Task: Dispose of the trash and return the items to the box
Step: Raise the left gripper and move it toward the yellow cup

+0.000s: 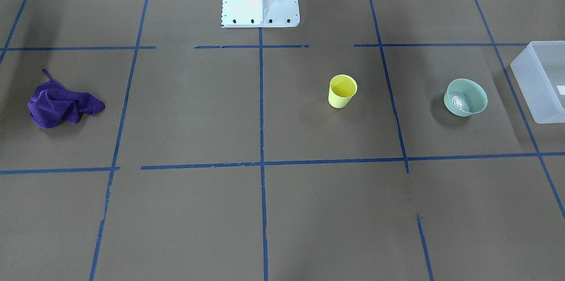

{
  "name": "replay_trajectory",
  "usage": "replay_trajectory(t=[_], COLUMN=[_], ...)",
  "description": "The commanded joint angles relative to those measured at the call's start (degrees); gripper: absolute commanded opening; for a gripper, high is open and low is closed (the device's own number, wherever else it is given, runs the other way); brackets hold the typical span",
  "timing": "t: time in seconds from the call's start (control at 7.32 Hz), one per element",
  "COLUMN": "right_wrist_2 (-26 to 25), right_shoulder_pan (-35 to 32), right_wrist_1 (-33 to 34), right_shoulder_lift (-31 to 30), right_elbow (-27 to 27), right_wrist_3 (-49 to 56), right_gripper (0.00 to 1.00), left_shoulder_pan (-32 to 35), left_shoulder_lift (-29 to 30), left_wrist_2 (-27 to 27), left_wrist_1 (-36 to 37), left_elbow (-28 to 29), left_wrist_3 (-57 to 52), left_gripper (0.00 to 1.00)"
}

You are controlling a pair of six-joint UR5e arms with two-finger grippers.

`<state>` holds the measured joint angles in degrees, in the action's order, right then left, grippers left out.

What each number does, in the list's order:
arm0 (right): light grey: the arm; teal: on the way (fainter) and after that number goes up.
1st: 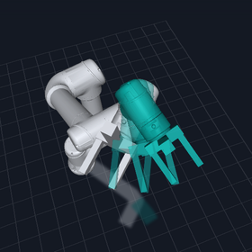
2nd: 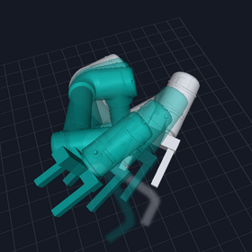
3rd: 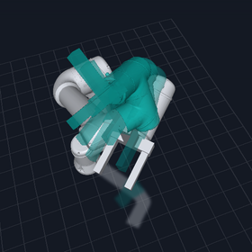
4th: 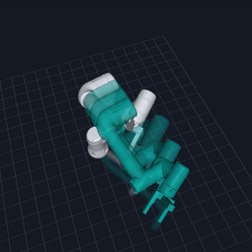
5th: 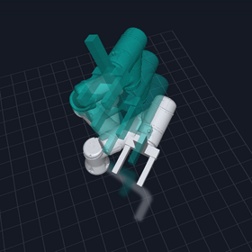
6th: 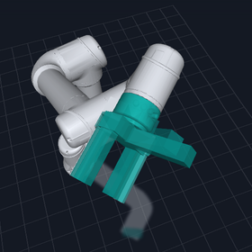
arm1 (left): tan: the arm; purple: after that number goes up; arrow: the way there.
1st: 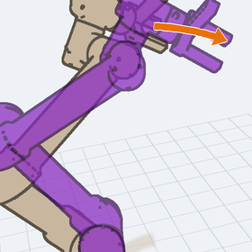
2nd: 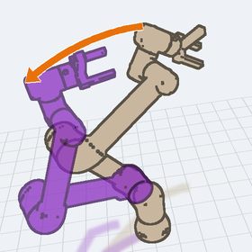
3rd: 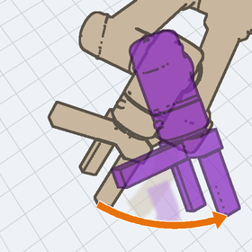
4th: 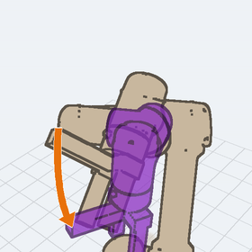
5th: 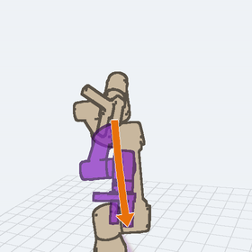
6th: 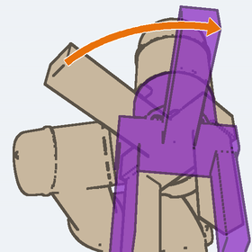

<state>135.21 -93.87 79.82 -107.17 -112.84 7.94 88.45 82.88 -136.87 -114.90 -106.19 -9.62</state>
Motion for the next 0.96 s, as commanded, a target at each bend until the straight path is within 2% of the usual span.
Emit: replay_trajectory(t=[0.0, 0.14, 0.27, 0.41, 0.68, 0.82], right_wrist_2=[4.3, 4.4, 4.4, 4.4, 4.3, 4.4], right_shoulder_pan=[-0.1, -0.1, -0.1, -0.1, -0.1, -0.1], right_wrist_1=[-1.6, -1.9, -1.9, -1.9, -1.9, -1.9], right_shoulder_lift=[-0.1, 0.0, 0.0, 0.0, -0.2, -0.4], right_elbow=[0.8, 1.0, 1.0, 1.0, 1.0, 0.9], right_wrist_3=[-1.6, -1.6, -1.6, -1.5, -1.2, -1.1], right_gripper=[1.0, 1.0, 1.0, 1.0, 1.0, 1.0], left_shoulder_pan=[-1.3, -1.5, -8.7, -15.5, -30.4, -39.1], left_shoulder_lift=[2.4, 2.5, 3.0, 3.7, 4.0, 3.8], left_wrist_2=[-0.9, -3.9, -3.2, 3.3, 20.1, 32.5], left_wrist_1=[-12.4, -19.2, -29.9, -31.4, -31.1, -28.7], left_elbow=[0.8, 0.8, 0.5, -1.0, -3.5, -6.3], left_wrist_3=[0.6, 17.4, 35.0, 43.3, 53.4, 58.1], left_gripper=[1.0, 1.0, 1.0, 1.0, 1.0, 1.0])
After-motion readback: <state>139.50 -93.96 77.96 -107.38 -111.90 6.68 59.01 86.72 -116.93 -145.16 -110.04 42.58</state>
